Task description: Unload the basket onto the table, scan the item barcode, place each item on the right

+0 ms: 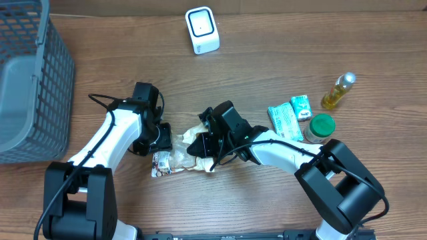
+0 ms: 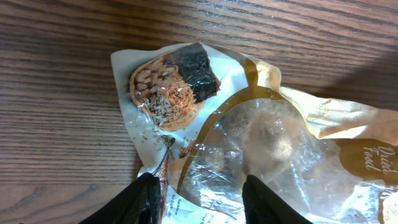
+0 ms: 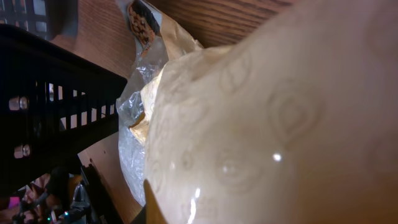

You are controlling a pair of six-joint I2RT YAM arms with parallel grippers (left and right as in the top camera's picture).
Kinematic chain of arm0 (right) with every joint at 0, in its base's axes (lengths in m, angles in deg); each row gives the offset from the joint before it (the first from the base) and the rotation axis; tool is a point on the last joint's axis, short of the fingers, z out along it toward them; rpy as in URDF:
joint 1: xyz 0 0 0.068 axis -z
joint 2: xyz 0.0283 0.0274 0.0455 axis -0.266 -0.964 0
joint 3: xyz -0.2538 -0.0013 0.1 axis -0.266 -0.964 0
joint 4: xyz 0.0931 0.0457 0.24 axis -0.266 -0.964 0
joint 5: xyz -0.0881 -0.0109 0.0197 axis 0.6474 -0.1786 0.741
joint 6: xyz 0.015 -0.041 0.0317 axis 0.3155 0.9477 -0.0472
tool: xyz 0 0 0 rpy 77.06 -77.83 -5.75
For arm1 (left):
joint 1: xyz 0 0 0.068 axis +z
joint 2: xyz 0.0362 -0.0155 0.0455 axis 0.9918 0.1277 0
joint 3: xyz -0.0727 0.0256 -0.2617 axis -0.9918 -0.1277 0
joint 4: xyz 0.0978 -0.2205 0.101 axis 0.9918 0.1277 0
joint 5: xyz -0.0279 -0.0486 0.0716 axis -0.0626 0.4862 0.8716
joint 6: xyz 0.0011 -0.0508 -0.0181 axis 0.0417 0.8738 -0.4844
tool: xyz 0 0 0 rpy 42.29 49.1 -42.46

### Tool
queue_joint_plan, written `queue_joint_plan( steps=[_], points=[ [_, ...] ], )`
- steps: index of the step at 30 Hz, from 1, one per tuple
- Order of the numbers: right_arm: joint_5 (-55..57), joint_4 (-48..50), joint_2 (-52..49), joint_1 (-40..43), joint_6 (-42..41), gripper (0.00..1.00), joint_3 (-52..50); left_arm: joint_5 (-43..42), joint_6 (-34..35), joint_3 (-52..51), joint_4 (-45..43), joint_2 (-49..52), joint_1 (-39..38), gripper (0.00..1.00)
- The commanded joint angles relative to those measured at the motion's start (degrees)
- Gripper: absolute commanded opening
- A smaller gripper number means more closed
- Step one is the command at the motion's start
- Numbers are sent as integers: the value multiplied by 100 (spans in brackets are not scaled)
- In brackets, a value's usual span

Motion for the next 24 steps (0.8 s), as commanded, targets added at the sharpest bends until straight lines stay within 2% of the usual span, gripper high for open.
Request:
queue_joint_plan(
  steps=[1, 9, 13, 16, 20, 24],
  points=[
    [164, -4, -33, -50, 92, 9, -33, -181, 20, -37, -24, -35, -13, 50],
    [164, -264, -33, -48, 92, 5, -33, -101, 15, 376, 61, -1082, 175, 54],
    [166, -278, -33, -48, 92, 5, -33, 289, 11, 728, 136, -1799, 291, 65],
    [164, -249, -33, -48, 92, 5, -33, 1047, -26, 833, 203, -2223, 328, 100],
    [136, -289, -33, -48, 92, 4, -33, 1790, 4, 833, 385, -2529, 334, 100],
    [-376, -350, -31, 68, 354, 4, -31, 2131, 83, 824, 455, -2483, 339, 100]
  ],
)
